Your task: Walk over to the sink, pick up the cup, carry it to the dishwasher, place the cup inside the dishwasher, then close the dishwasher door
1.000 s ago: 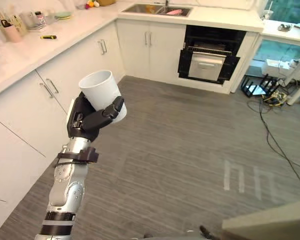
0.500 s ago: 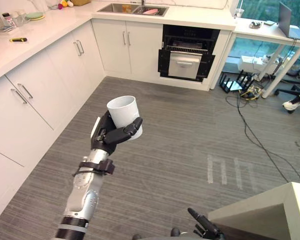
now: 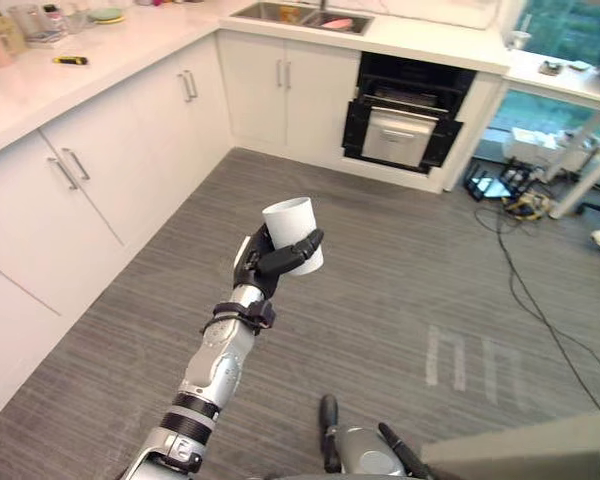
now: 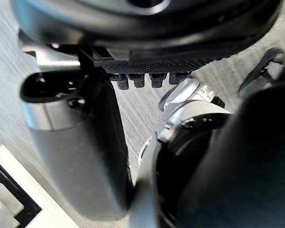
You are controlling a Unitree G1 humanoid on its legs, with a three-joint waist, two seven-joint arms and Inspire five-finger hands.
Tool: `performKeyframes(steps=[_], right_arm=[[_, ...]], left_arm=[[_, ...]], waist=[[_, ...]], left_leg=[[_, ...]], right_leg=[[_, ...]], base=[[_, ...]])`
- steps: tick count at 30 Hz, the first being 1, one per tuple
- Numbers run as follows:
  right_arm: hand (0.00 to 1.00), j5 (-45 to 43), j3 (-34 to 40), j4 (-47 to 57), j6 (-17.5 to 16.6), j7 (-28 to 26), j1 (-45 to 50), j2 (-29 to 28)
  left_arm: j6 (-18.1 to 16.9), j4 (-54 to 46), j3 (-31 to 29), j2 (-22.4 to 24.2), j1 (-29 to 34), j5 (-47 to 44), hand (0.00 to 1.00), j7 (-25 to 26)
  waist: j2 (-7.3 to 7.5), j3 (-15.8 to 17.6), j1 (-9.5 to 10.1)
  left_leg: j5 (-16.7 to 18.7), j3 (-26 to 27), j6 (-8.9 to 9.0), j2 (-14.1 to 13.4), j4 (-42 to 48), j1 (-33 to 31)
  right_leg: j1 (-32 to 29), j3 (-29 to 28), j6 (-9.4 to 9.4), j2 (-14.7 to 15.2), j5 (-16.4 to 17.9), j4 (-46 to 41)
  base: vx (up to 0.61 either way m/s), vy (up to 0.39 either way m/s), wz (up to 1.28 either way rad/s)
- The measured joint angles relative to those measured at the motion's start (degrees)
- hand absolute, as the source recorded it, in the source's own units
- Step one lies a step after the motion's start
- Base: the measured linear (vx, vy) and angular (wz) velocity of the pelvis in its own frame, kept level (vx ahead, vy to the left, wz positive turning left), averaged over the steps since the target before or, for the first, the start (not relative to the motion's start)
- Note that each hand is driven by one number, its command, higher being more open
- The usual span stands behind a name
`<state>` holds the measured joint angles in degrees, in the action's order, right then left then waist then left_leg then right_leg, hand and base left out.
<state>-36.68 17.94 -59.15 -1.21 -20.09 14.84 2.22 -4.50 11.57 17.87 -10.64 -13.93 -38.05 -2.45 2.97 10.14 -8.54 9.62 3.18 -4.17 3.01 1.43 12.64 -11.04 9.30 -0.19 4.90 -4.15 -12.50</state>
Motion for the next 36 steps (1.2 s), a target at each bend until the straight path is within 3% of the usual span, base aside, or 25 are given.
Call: performKeyframes(steps=[2,3,4,5,6,7,8,10,12,14,16,17,18,19,20,22,24,25,27,28,29,30,32,34,36], right_arm=[[1.00,0.1,0.6,0.6,-0.1,0.3,1.0,0.7],[1.00,0.1,0.5,1.5,-0.4,0.4,1.5,1.0],[1.00,0.1,0.5,1.6,-0.7,0.7,1.1,1.0],[1.00,0.2,0.5,2.6,-0.9,1.0,1.5,1.1],[1.00,0.8,0.3,4.1,-1.3,1.1,2.5,1.7],[1.00,1.4,0.0,4.5,-1.6,1.1,2.7,2.3],[1.00,3.2,-1.2,4.8,-2.3,1.1,2.5,3.3],[1.00,4.4,-3.1,5.0,-3.8,1.2,0.8,4.0],[1.00,4.3,-4.6,5.4,-4.7,1.4,-1.1,4.7],[1.00,4.3,-6.3,7.7,-4.8,2.4,-3.4,5.2],[1.00,4.1,-8.0,8.6,-5.5,3.5,-5.9,6.1],[1.00,4.1,-8.8,8.7,-6.2,4.2,-7.3,6.8],[1.00,4.1,-9.5,8.9,-6.8,4.9,-8.0,7.3],[1.00,4.1,-9.7,9.0,-7.0,5.1,-7.9,7.5],[1.00,4.1,-9.9,8.2,-7.0,6.0,-8.6,6.4],[1.00,4.2,-10.6,8.0,-6.9,6.4,-8.8,5.6],[1.00,4.3,-10.6,8.0,-6.9,7.4,-7.1,5.6],[1.00,4.3,-10.5,8.0,-6.9,7.7,-6.2,5.5],[1.00,4.3,-10.5,8.1,-6.5,9.4,-4.7,5.5],[1.00,4.4,-10.5,8.2,-6.4,9.9,-4.7,5.4],[1.00,4.8,-10.9,8.4,-6.3,10.8,-4.3,5.1],[1.00,5.1,-11.3,8.5,-6.3,11.2,-4.0,5.0],[1.00,5.0,-12.6,10.2,-6.4,12.0,-3.3,3.1],[1.00,4.6,-13.7,13.3,-6.8,12.7,-1.9,2.4],[1.00,4.6,-13.8,16.6,-7.0,12.6,-1.0,2.3]], left_arm=[[0.2,0.0,3.5,0.1,0.0,0.2,0.00,-0.2],[0.4,0.0,4.9,0.6,-0.2,1.1,0.00,-0.2],[0.5,0.0,5.1,0.9,-0.6,1.1,0.00,-0.2],[0.6,-0.1,5.1,2.1,-0.6,1.0,0.00,-0.2],[0.6,-0.7,4.7,3.1,-0.6,0.9,0.00,-0.2],[0.6,-1.2,4.3,3.4,-0.6,0.9,0.00,-0.2],[0.8,-3.1,2.8,3.6,-0.5,0.8,0.00,-0.2],[0.9,-6.7,-0.3,3.5,-0.2,-0.6,0.00,-0.2],[0.8,-8.6,-2.5,3.3,0.7,-1.5,0.00,-0.2],[0.6,-10.3,-3.8,2.8,2.4,-1.5,0.00,-0.2],[0.5,-11.0,-3.8,3.0,4.0,-1.5,0.00,0.6],[0.5,-11.4,-3.7,3.2,4.9,-1.4,0.00,1.5],[0.5,-11.4,-3.7,3.1,5.0,-1.4,0.00,2.5],[0.5,-11.4,-3.9,3.0,5.2,-1.4,0.00,2.9],[0.4,-11.2,-4.7,2.1,5.5,-1.4,0.00,3.6],[0.3,-11.2,-7.8,1.5,8.0,-1.3,0.00,4.4],[0.3,-11.2,-10.1,1.5,10.1,-1.2,0.00,4.6],[0.3,-11.2,-10.2,1.4,10.2,-1.1,0.00,4.6],[0.3,-11.6,-10.2,1.5,10.3,0.0,0.00,4.6],[0.3,-11.7,-10.2,1.5,10.5,0.1,0.00,4.6],[0.3,-11.9,-9.9,1.5,10.9,1.1,0.00,4.6],[0.3,-11.9,-9.6,1.5,11.0,1.1,0.00,4.6],[-0.8,-12.1,-9.6,1.8,11.0,1.3,0.00,5.3],[-1.4,-12.1,-9.0,2.1,11.0,1.6,0.00,5.6],[-1.6,-11.8,-8.3,2.1,10.5,2.3,0.00,5.7]], waist=[[-2.59,-1.7,-0.07],[-3.80,-2.9,-0.24],[-3.61,-2.9,-0.55],[-3.06,-3.1,-0.73],[-3.50,-3.2,-0.54],[-3.64,-3.2,-0.39],[-4.73,-3.2,0.25],[-4.31,-2.7,1.82],[-3.51,-2.2,3.66],[-2.88,-1.8,4.38],[-1.79,-1.2,4.43],[-2.53,-1.0,4.53],[-4.04,-0.7,4.79],[-4.80,-0.7,5.04],[-3.78,0.3,6.04],[-3.14,0.7,6.41],[-2.51,0.2,6.38],[-2.01,-0.2,6.41],[-0.55,-0.4,6.25],[-0.28,-0.3,6.20],[-0.30,-0.4,5.78],[-0.59,-0.5,5.47],[-0.83,-0.4,4.72],[-1.86,-0.6,3.12],[-3.23,0.2,2.85]], left_leg=[[1.6,-0.4,1.20,-2.5,-0.9,1.2],[2.8,1.6,3.15,-3.5,2.5,0.8],[3.8,4.0,4.67,-3.9,8.2,-1.5],[3.7,7.2,6.28,-5.0,21.2,-6.2],[1.5,8.1,9.47,-7.2,34.5,-10.4],[-1.0,8.2,10.22,-8.9,41.5,-12.8],[-5.0,8.4,9.81,-12.4,53.6,-17.4],[-2.4,8.9,6.33,-16.6,63.6,-23.1],[-0.2,12.2,4.96,-19.1,59.3,-25.4],[0.4,16.3,4.26,-18.9,47.0,-26.8],[-1.9,17.1,7.21,-14.7,26.8,-27.1],[-6.5,16.1,10.94,-12.7,11.6,-27.1],[-8.6,14.3,12.75,-12.5,3.5,-27.1],[-7.9,14.1,12.93,-12.9,2.1,-26.8],[-14.1,13.4,11.12,-12.9,4.3,-25.8],[-13.8,10.9,10.65,-12.3,11.5,-27.3],[-10.8,10.0,5.88,-10.2,18.1,-28.2],[-10.2,10.2,4.91,-9.3,18.1,-27.8],[-8.3,11.3,2.60,-4.9,17.6,-24.6],[-7.4,11.6,2.15,-4.1,17.5,-23.4],[-5.8,11.6,1.36,-2.8,15.8,-20.1],[-5.3,11.3,0.83,-2.5,14.4,-18.0],[-3.4,10.2,0.91,-2.6,10.3,-11.1],[-1.9,8.3,1.58,-4.0,8.1,-7.2],[0.8,7.8,3.25,-6.4,7.6,-3.4]], right_leg=[[-0.6,1.7,-0.95,-1.5,4.8,-3.9],[-0.4,2.4,-2.04,-2.3,7.6,-4.9],[0.0,2.5,-2.26,-2.0,8.6,-5.5],[2.1,2.5,-2.06,-1.3,9.8,-5.6],[5.1,2.2,-2.25,-1.8,11.3,-5.1],[6.7,2.1,-2.82,-2.5,12.3,-4.6],[9.5,1.0,-4.00,-4.4,13.9,-3.9],[14.2,-1.8,-4.63,-6.0,16.2,-3.4],[17.8,-5.3,-4.02,-5.6,16.1,-1.4],[20.1,-8.2,-3.98,-3.6,16.1,0.5],[21.1,-9.3,-3.83,-0.4,16.2,0.9],[21.2,-9.7,-3.31,0.1,16.4,0.9],[22.2,-10.0,-0.67,-0.4,17.9,0.9],[23.1,-10.5,1.42,-0.9,19.3,0.8],[25.3,-11.8,2.31,0.3,21.9,0.3],[25.1,-12.3,2.11,1.2,21.3,-2.3],[24.5,-10.9,2.06,3.5,21.0,-8.1],[23.3,-10.0,2.40,4.7,20.8,-11.2],[16.3,-7.4,7.23,10.4,14.9,-28.0],[14.9,-7.0,7.40,11.9,11.8,-31.7],[13.0,-6.5,7.16,13.7,2.7,-36.8],[12.4,-6.3,7.16,14.1,-1.1,-38.9],[6.2,-4.1,3.07,12.3,12.7,-47.5],[0.7,-1.2,1.77,8.5,18.9,-42.8],[-4.9,0.5,3.51,4.1,17.7,-24.0]], base=[[0.53,-0.209,0.36],[0.55,-0.149,0.22],[0.42,-0.124,0.16],[0.39,-0.166,0.03],[0.41,-0.180,-0.07],[0.46,-0.116,-0.32],[0.47,-0.070,-0.58],[0.47,-0.058,-0.77],[0.44,-0.027,-0.95],[0.45,0.085,-0.88],[0.43,0.170,-0.46],[0.42,0.244,-0.38],[0.43,0.280,-0.42],[0.54,0.398,-0.60],[0.50,0.383,-0.73],[0.34,0.260,-0.59],[0.43,0.273,-0.12],[0.50,0.245,0.21],[0.42,0.156,0.18],[0.42,0.162,0.00],[0.35,0.128,0.00],[0.45,0.138,0.01],[0.42,0.072,0.07],[0.35,-0.021,0.35],[0.45,-0.088,0.26]])
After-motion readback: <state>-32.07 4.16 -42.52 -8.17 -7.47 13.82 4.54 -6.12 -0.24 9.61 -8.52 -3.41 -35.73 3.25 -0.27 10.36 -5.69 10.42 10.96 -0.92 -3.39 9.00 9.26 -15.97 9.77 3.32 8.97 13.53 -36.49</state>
